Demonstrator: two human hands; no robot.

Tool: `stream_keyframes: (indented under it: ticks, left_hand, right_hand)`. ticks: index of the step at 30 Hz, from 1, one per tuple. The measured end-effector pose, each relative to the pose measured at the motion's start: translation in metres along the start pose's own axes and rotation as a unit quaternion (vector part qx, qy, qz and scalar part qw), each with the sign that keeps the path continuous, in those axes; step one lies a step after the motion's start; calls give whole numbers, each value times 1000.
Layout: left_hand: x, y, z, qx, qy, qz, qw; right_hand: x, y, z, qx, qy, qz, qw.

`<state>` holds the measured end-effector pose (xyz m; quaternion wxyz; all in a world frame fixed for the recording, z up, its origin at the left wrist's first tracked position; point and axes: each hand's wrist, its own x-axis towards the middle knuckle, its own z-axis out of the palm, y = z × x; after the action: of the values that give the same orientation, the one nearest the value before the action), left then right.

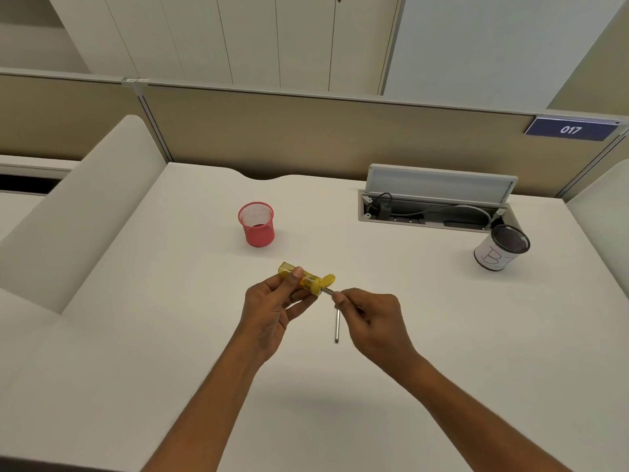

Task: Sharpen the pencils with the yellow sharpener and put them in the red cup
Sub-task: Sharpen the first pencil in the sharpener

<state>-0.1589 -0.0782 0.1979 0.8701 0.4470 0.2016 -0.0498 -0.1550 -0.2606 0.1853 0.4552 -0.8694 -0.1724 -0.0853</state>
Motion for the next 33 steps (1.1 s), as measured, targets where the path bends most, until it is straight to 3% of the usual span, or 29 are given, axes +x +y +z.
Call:
stream_keyframes:
  ticks: [1, 3, 5, 7, 9, 12, 15, 17, 19, 20, 22, 24, 25, 27, 29, 30, 31, 33]
  left_hand:
    - [0, 0, 0, 1, -2, 1, 1000]
    - [0, -2, -1, 0, -2, 1, 1000]
    - [0, -3, -1, -1, 1, 2, 1000]
    - [0, -2, 0, -4, 8, 6, 1000]
    - [2, 0, 1, -8, 14, 8, 1000]
    - [4, 3, 3, -20, 18, 5, 1000]
    - [3, 2, 3, -24, 15, 0, 1000]
    - [3, 1, 1, -23, 9, 0, 1000]
    - [2, 1, 0, -17, 0, 3, 1000]
    - [2, 1, -1, -12, -3, 7, 1000]
    - [2, 0, -1, -1, -6, 11, 1000]
    - [3, 1, -1, 7, -8, 15, 1000]
    - [3, 1, -1, 11, -7, 18, 1000]
    - [4, 4, 0, 12, -3, 24, 1000]
    - [5, 7, 2, 1, 3, 23, 1000]
    - [5, 8, 3, -8, 7, 20, 1000]
    - [6, 9, 3, -17, 11, 16, 1000]
    - [7, 8, 3, -27, 15, 6, 1000]
  right_hand:
    - [3, -7, -3, 100, -26, 118, 988]
    - [12, -14, -11, 223, -92, 312, 919]
    - [17, -17, -17, 250, -139, 365, 886]
    - [15, -13, -15, 183, -125, 268, 938]
    - [7, -7, -9, 55, -63, 90, 992]
    - [5, 7, -3, -141, -12, -108, 984]
    - [9, 14, -2, -208, 28, -174, 962]
    - [9, 2, -2, -107, 23, -105, 988]
    - [10, -10, -2, 66, -6, 52, 996]
    - [13, -16, -5, 134, -28, 149, 979]
    - [19, -20, -14, 249, -90, 325, 908]
    - [24, -21, -21, 320, -139, 403, 846]
    - [24, -20, -21, 320, -150, 397, 847]
    - [21, -15, -16, 255, -136, 303, 908]
    - [15, -7, -10, 113, -60, 134, 983]
    - [12, -1, -9, 14, -26, 38, 999]
    - [11, 5, -9, -90, -8, -51, 995]
    - [10, 13, -11, -259, 13, -195, 946]
